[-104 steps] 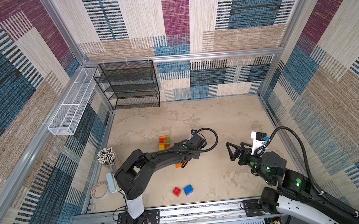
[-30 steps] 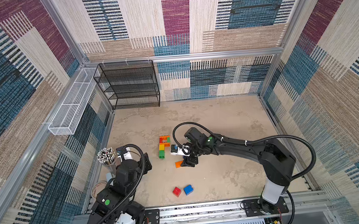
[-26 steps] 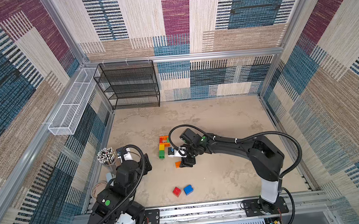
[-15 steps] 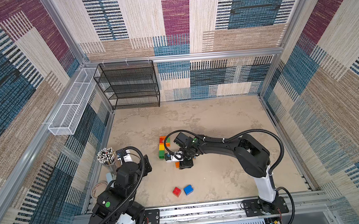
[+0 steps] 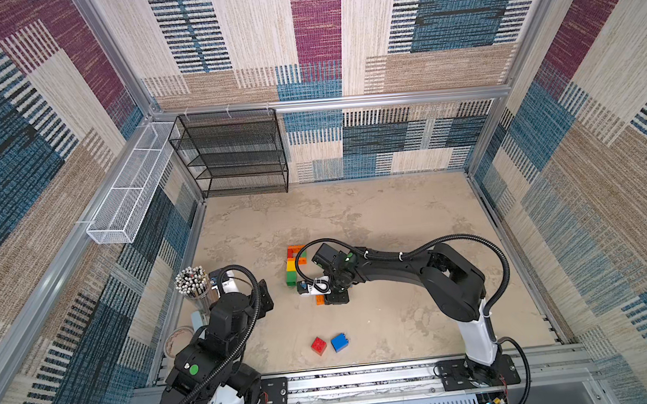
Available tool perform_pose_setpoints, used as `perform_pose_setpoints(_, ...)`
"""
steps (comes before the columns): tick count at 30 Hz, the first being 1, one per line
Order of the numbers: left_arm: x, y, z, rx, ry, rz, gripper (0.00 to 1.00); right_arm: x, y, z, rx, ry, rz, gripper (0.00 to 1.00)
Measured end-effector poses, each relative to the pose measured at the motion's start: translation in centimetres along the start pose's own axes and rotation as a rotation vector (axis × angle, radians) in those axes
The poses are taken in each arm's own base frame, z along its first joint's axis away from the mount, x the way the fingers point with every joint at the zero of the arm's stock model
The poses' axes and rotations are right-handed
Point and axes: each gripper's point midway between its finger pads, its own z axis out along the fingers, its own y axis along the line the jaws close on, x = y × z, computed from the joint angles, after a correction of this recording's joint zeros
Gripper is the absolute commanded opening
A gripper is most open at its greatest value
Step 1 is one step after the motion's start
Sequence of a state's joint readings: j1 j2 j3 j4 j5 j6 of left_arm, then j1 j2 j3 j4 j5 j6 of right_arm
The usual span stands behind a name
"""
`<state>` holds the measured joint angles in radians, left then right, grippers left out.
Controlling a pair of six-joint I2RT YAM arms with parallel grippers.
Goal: Assemble the letter p with lego
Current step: Pick up the lego brick from the center of the board, then assemble the lego brick with the lego brick.
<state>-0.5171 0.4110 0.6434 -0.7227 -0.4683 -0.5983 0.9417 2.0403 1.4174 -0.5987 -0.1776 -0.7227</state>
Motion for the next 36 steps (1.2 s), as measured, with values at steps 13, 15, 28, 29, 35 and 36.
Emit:
perform_pose_setpoints(13, 1.3, 0.3, 0.9, -0.021, 0.037, 0.021, 0.93, -3.5, -3.3, -10.3, 0.126, -0.207, 0.126, 0.28)
perform_pose_setpoints(15, 1.6, 0.2, 1.2, -0.024, 0.049, 0.027, 0.93, -2.8, -3.7, -10.6, 0.122, -0.188, 0.182, 0.28)
perform_pose_setpoints(28, 3.2, -0.6, 2.6, -0.007, 0.111, 0.049, 0.93, 1.7, -5.8, -9.0, 0.158, 0.019, 0.477, 0.25)
perform_pose_setpoints(29, 3.3, -0.5, 2.6, -0.008, 0.112, 0.05, 0.93, 1.9, -5.8, -8.9, 0.159, 0.03, 0.49, 0.25)
perform_pose_setpoints(35, 3.4, -0.6, 2.8, -0.005, 0.113, 0.052, 0.93, 3.4, -5.6, -8.4, 0.17, 0.066, 0.532, 0.25)
perform_pose_setpoints(36, 3.4, -0.6, 2.8, -0.006, 0.114, 0.052, 0.93, 3.5, -5.5, -8.3, 0.168, 0.07, 0.535, 0.25)
